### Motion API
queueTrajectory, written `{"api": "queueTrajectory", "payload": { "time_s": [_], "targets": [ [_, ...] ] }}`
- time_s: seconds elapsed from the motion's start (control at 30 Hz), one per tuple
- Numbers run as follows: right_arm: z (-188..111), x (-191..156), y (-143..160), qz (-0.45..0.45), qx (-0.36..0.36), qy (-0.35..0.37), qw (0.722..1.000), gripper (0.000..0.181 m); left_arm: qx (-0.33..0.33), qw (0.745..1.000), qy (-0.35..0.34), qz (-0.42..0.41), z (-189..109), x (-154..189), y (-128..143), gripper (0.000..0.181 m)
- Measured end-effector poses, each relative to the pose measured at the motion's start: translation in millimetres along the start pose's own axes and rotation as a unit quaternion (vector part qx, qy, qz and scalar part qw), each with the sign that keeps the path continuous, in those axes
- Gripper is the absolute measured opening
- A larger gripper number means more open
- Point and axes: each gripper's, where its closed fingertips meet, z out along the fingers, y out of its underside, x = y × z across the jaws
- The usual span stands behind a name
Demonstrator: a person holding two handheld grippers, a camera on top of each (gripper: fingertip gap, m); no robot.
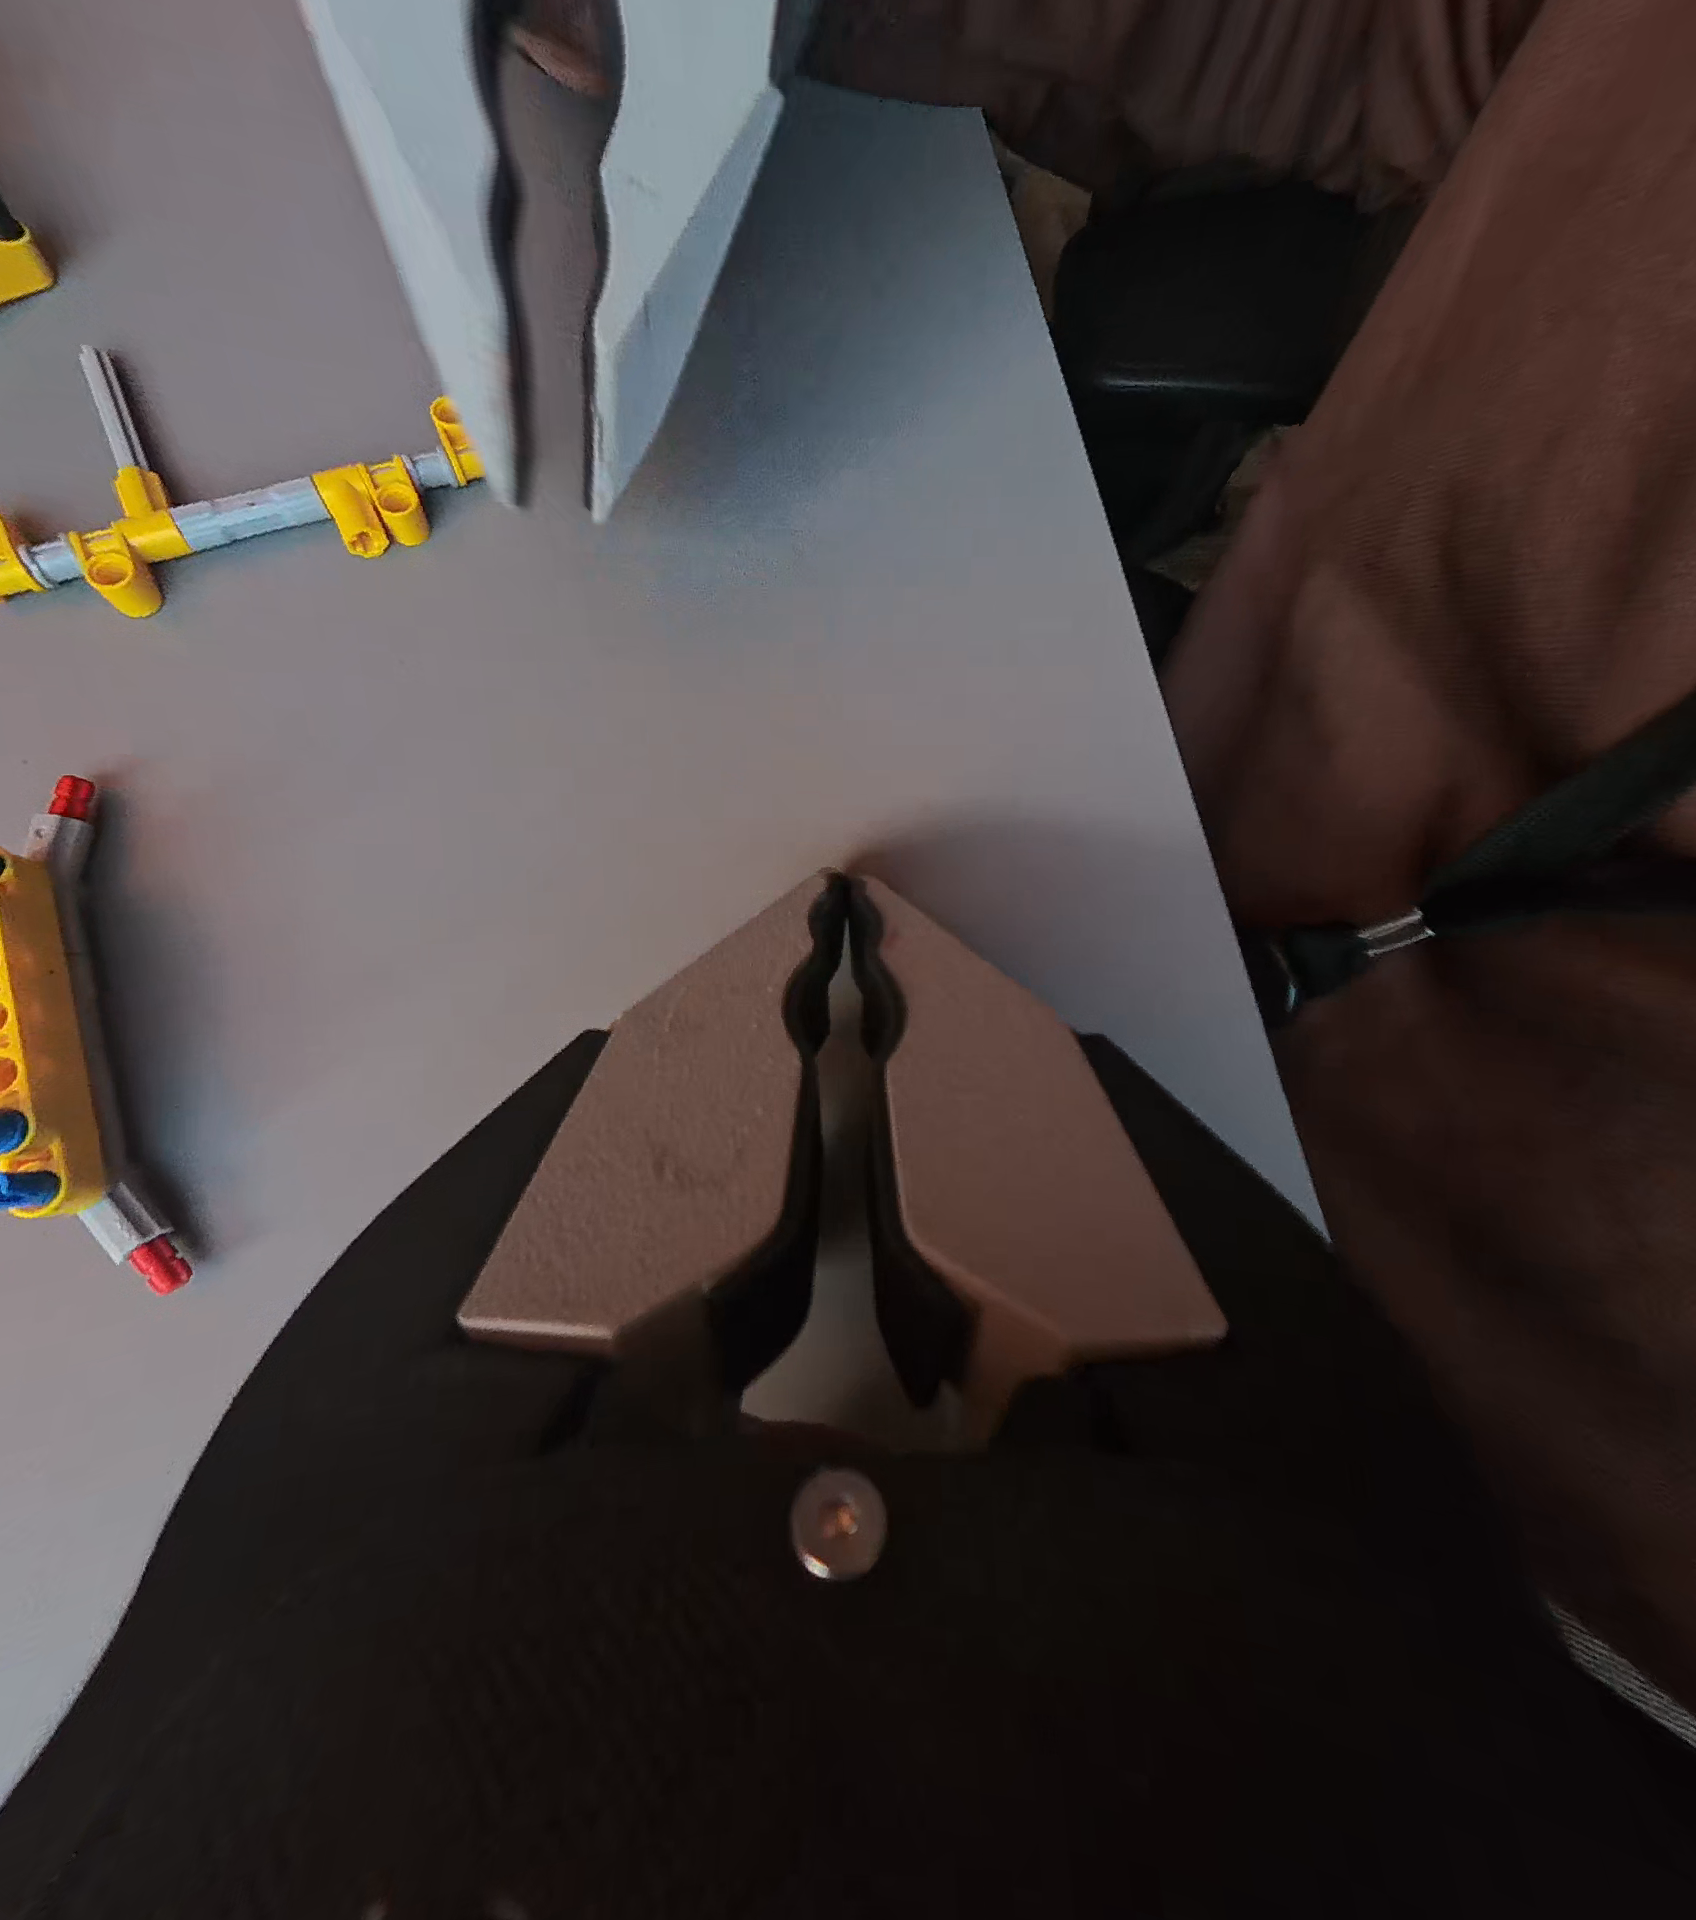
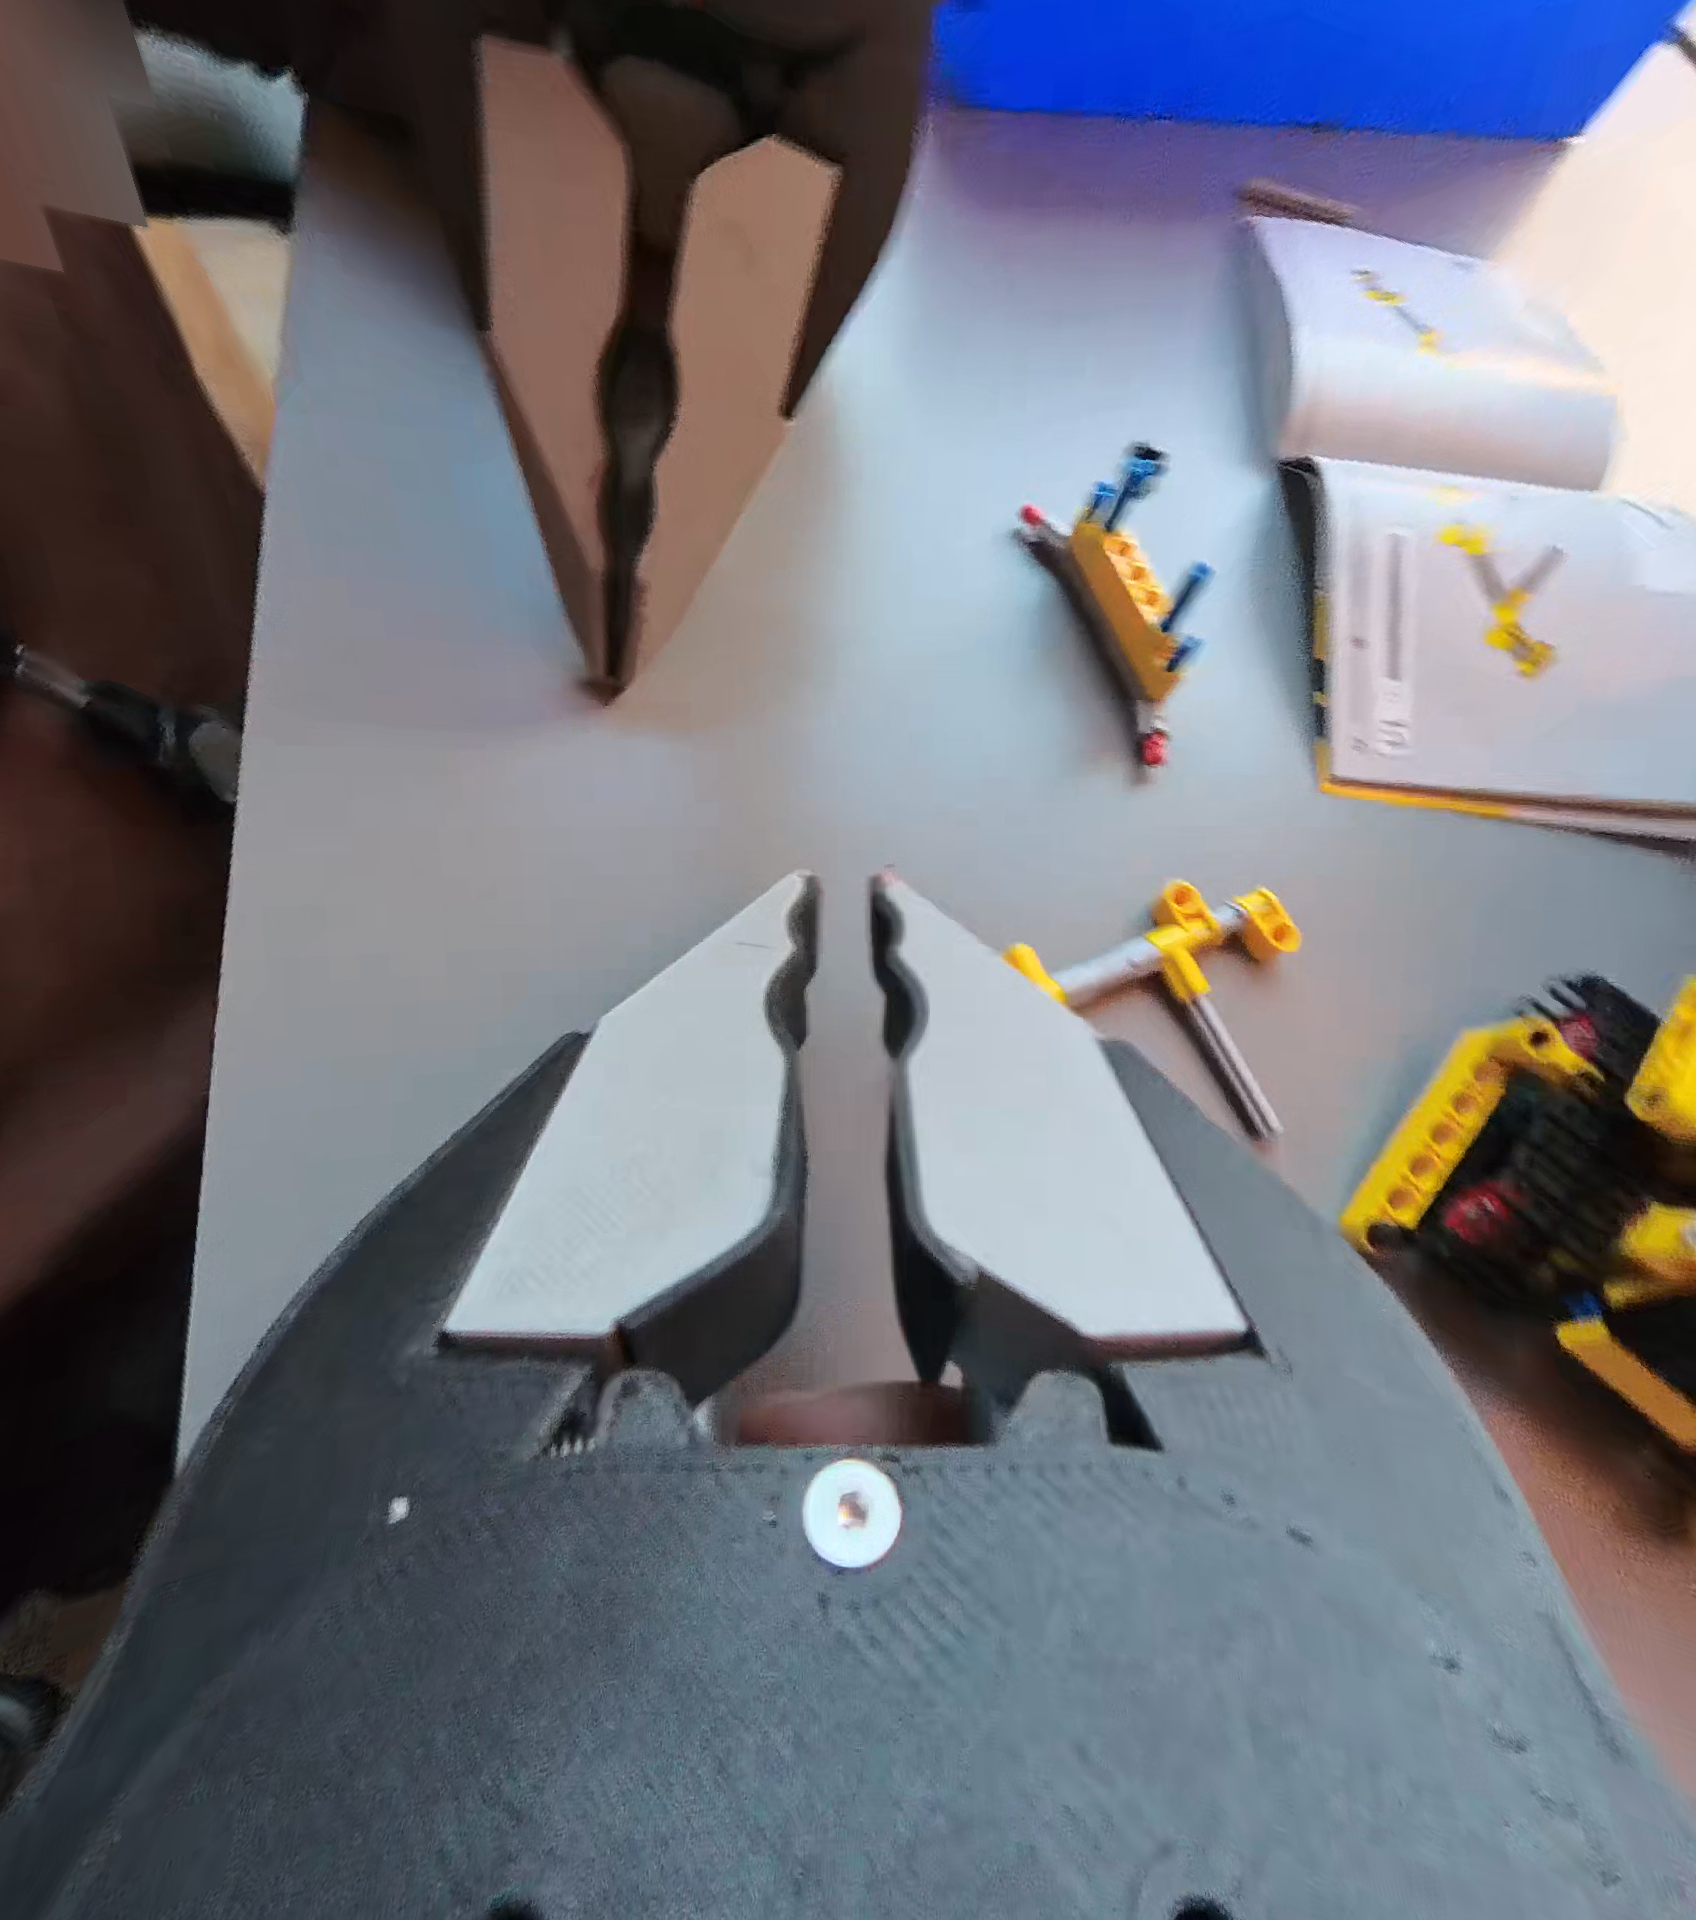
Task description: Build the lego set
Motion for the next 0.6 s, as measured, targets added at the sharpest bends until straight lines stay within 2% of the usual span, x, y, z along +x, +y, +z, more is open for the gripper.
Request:
{"api": "queueTrajectory", "payload": {
  "time_s": [0.07, 0.2, 0.27, 0.37, 0.4, 0.43, 0.57, 0.6],
  "targets": [
    [-7.2, 16.3, 4.2, 0.033, 0.003, 0.04, 0.999, 0.019, 0.0, 1.0, 0.001, 0.0, 0.0, -0.1, 0.1, 0.0],
    [-18.7, 40.8, 14.2, 0.084, -0.008, 0.106, 0.991, 0.024, 0.0, 1.0, 0.001, -0.003, -0.1, 0.5, 0.4, 0.0],
    [-17.2, 42.4, 18.8, 0.111, -0.021, 0.108, 0.988, 0.025, 0.001, 1.0, 0.004, -0.009, -0.5, 0.9, 0.7, 0.0],
    [-3.0, 37.4, 29.4, 0.145, -0.064, 0.084, 0.984, 0.038, 0.002, 1.0, 0.008, -0.02, -0.6, 0.9, 0.7, 0.0],
    [-0.4, 37.2, 29.0, 0.143, -0.07, 0.087, 0.984, 0.037, 0.003, 1.0, 0.009, -0.025, -0.9, 0.5, 0.8, 0.0],
    [1.8, 32.5, 27.1, 0.132, -0.072, 0.077, 0.986, 0.026, 0.004, 1.0, 0.002, -0.03, -1.4, -1.9, 0.7, 0.0],
    [8.0, 6.8, 20.6, 0.074, -0.087, 0.04, 0.993, 0.021, 0.012, 0.997, -0.052, -0.049, -5.8, -17.5, 1.2, 0.0],
    [7.2, 3.9, 19.8, 0.061, -0.091, 0.041, 0.993, 0.025, 0.013, 0.997, -0.062, -0.05, -6.8, -20.0, 1.5, 0.0]
  ]
}}
